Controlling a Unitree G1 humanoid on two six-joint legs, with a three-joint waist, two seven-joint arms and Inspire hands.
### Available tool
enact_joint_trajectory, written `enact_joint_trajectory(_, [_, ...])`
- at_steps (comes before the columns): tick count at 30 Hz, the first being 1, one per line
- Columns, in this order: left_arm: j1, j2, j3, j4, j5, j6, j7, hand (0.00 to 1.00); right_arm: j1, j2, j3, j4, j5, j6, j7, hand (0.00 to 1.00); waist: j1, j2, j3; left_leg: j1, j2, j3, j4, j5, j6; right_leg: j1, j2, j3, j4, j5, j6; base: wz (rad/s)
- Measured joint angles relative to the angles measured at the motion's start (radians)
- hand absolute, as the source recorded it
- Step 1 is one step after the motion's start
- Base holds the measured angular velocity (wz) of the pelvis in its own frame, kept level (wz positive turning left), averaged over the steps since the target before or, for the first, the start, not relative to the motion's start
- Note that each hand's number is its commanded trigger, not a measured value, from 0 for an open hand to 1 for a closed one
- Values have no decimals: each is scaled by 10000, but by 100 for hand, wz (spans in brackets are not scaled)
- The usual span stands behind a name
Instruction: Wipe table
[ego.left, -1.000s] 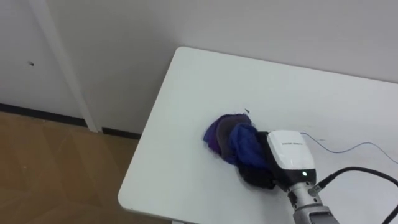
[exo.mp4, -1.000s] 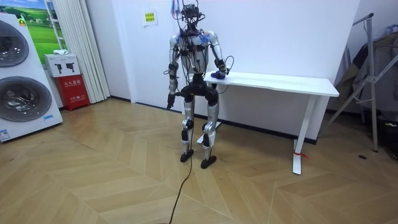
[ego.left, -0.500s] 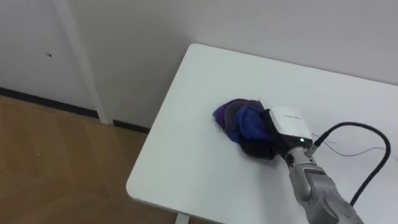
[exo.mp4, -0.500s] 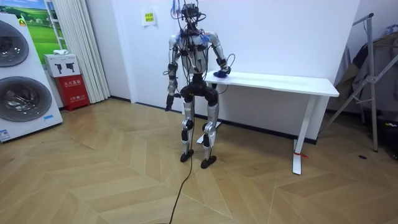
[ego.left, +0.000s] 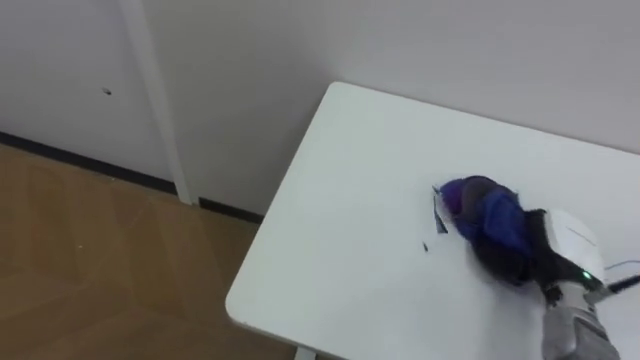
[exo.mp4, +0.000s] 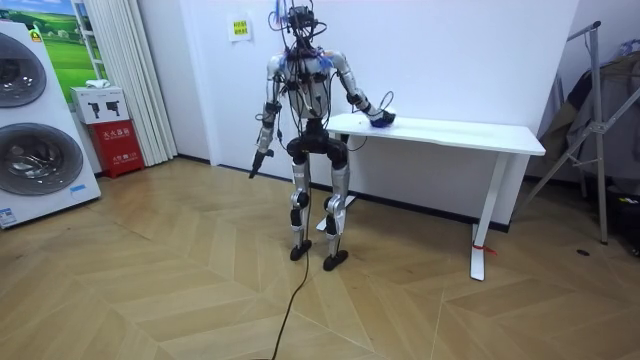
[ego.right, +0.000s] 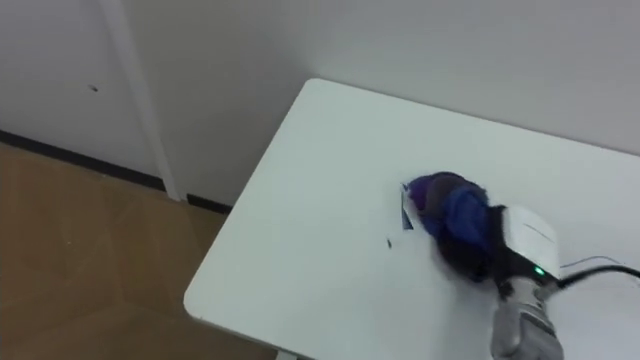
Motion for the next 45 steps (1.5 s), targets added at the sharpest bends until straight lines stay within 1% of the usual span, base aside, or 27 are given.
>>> enact_joint_trajectory(4, [-57, -26, -36, 2, -21, 17, -35, 0, 533, -275, -797, 525, 214, 3, -375, 100, -466, -76, -63, -20, -6, 14, 22, -8, 10, -7, 1, 34, -6, 5, 10, -1])
enact_joint_trajectory(7, [-312, -62, -17, -5, 12, -22, -39, 0, 725, -470, -1264, 827, 201, 6, -425, 100, -668, -90, -68, -22, -6, 5, 27, -10, 7, -3, 13, 64, -5, 5, 10, -6])
enact_joint_trajectory(9, [-479, -60, -27, -5, 19, -36, -29, 0, 733, -517, -1541, 998, 207, 145, -425, 100, -689, -105, -70, -10, -10, 29, 36, -10, 6, -26, 25, 169, -4, 5, 10, -14])
enact_joint_trajectory(14, [-598, -71, -45, 64, 10, -30, -24, 0, 595, -539, -1516, 976, 358, 697, -307, 100, -614, -155, -59, 0, 20, 213, 61, -10, -1, -34, 46, 296, 2, 17, 28, -13])
enact_joint_trajectory(17, [-464, -85, -205, 65, -80, -14, -23, 0, 347, -508, -1166, 710, 189, 1238, -83, 100, -544, -157, -41, -2, 35, 338, 61, -4, -15, -68, 45, 241, 9, 35, 58, -12])
enact_joint_trajectory(19, [-398, -100, -416, 139, -83, 16, -35, 0, 253, -425, -880, 277, 120, 1838, 194, 100, -285, -170, -9, 1, 69, 479, 60, -3, -26, -115, 61, 312, 20, 44, 72, -20])
enact_joint_trajectory(20, [-392, -105, -479, 153, -86, 16, -49, 0, 192, -389, -819, 119, 94, 2021, 335, 100, -187, -167, -1, -1, 81, 535, 56, -7, -36, -152, 69, 308, 25, 44, 72, -28])
enact_joint_trajectory(21, [-413, -104, -600, 212, -91, 22, -89, 0, 63, -367, -428, -191, 30, 2336, 583, 100, -42, -152, 10, -41, 103, 587, 58, -8, -64, -217, 84, 292, 33, 59, 52, -18])
enact_joint_trajectory(22, [-382, -112, -687, 279, -92, 12, -161, 0, -79, -314, -14, -712, -256, 2645, 940, 100, 31, -148, 44, -58, 108, 589, 38, 18, -101, -259, 86, 289, 71, 62, 46, -12])
enact_joint_trajectory(23, [-437, -98, -755, 395, -94, 25, -210, 0, -190, -285, 262, -953, -348, 2781, 1120, 100, 94, -134, 73, -56, 108, 593, 37, 25, -112, -278, 94, 288, 103, 63, 45, -4])
enact_joint_trajectory(24, [-483, -94, -910, 430, -89, 81, -272, 0, -566, -208, 931, -1250, -689, 2979, 1526, 100, 256, -138, 123, -65, 110, 624, 20, 40, -139, -372, 113, 277, 215, 61, 42, -9])
enact_joint_trajectory(25, [-499, -97, -1035, 411, -78, 83, -318, 0, -975, -189, 1635, -1625, -1022, 3082, 1997, 100, 465, -108, 189, -81, 134, 661, 13, 55, -165, -417, 139, 257, 209, 72, 17, -7])
enact_joint_trajectory(26, [-519, -104, -1051, 390, -73, 88, -357, 0, -1182, -173, 2019, -1831, -1104, 3093, 2208, 100, 574, -109, 253, -93, 172, 657, 13, 61, -176, -418, 156, 255, 189, 80, 2, 0])
enact_joint_trajectory(27, [-605, -92, -1069, 388, -69, 122, -475, 0, -1582, -98, 2627, -2098, -1118, 3085, 2551, 100, 812, -120, 343, -138, 239, 631, 14, 72, -196, -442, 182, 249, 176, 83, -6, 13])
enact_joint_trajectory(29, [-716, -90, -1126, 388, -84, 267, -631, 0, -2191, 33, 3155, -2115, -1096, 2948, 3021, 100, 1089, -144, 345, -292, 240, 478, 16, 95, -228, -570, 194, 184, 169, 83, -7, 25])
enact_joint_trajectory(30, [-737, -74, -1253, 388, -109, 314, -702, 0, -2549, 40, 3425, -2042, -874, 2903, 3174, 100, 1317, -130, 342, -384, 234, 380, 23, 113, -234, -601, 188, 60, 159, 83, -7, 28])
enact_joint_trajectory(32, [-653, -62, -1310, 387, -94, 363, -724, 0, -2994, 38, 3476, -1556, -328, 2722, 3222, 100, 1545, -138, 320, -459, 231, 196, 38, 133, -233, -638, 187, -25, 134, 83, -7, 41])
enact_joint_trajectory(34, [-451, -41, -1297, 359, -173, 405, -722, 0, -3116, 32, 3281, -1092, 250, 2577, 3104, 100, 1510, -224, 262, -455, 184, -44, 58, 152, -220, -529, 168, -136, 50, 83, -6, 50])
enact_joint_trajectory(35, [-317, -39, -1277, 357, -180, 438, -707, 0, -3048, -9, 3109, -912, 679, 2411, 2940, 100, 1454, -231, 251, -469, 101, -178, 87, 155, -216, -430, 150, -321, -7, 83, -5, 42])
enact_joint_trajectory(37, [-251, -32, -1250, 372, -183, 453, -696, 0, -2710, -42, 2587, -383, 1358, 1839, 2681, 100, 1144, -218, 242, -427, 82, -326, 198, 155, -216, -196, 86, -425, -17, 75, 6, 48])
enact_joint_trajectory(38, [-252, -15, -1246, 378, -179, 441, -684, 0, -2607, -45, 2498, -251, 1533, 1675, 2556, 100, 1056, -221, 217, -417, 67, -328, 198, 155, -216, -145, 71, -438, -25, 69, 16, 42])
enact_joint_trajectory(39, [-264, 4, -1214, 380, -175, 427, -670, 0, -2358, -34, 2263, -69, 1970, 1301, 2324, 100, 892, -189, 211, -349, 47, -266, 197, 155, -216, -36, 40, -420, -40, 68, 17, 20])
enact_joint_trajectory(40, [-269, -13, -1151, 386, -147, 376, -627, 0, -2117, -26, 1931, 198, 2316, 910, 2086, 100, 861, -148, 183, -279, 29, -236, 186, 155, -216, 4, 13, -342, -44, 60, 30, 11])
enact_joint_trajectory(42, [-266, -45, -888, 385, 16, 176, -599, 0, -1755, -15, 1357, 415, 2466, 551, 1882, 100, 671, -143, 99, -223, -42, -232, 168, 155, -216, 111, -45, -307, -94, 48, 50, 0])
enact_joint_trajectory(43, [-256, -51, -772, 389, 21, 153, -557, 0, -1471, -13, 945, 550, 2610, 429, 1720, 100, 551, -152, 1, -186, -97, -152, 157, 155, -216, 178, -103, -239, -169, 35, 71, 0])
enact_joint_trajectory(44, [-255, -56, -716, 392, 12, 147, -512, 0, -1350, -13, 710, 579, 2649, 416, 1663, 100, 483, -141, -10, -152, -112, -93, 157, 155, -216, 214, -124, -240, -167, 23, 90, 0])
enact_joint_trajectory(45, [-254, -49, -523, 404, 6, 143, -483, 0, -1156, -26, 282, 780, 2690, 276, 1562, 100, 345, -123, -13, -81, -134, -17, 159, 155, -216, 279, -149, -239, -161, 11, 110, -3])
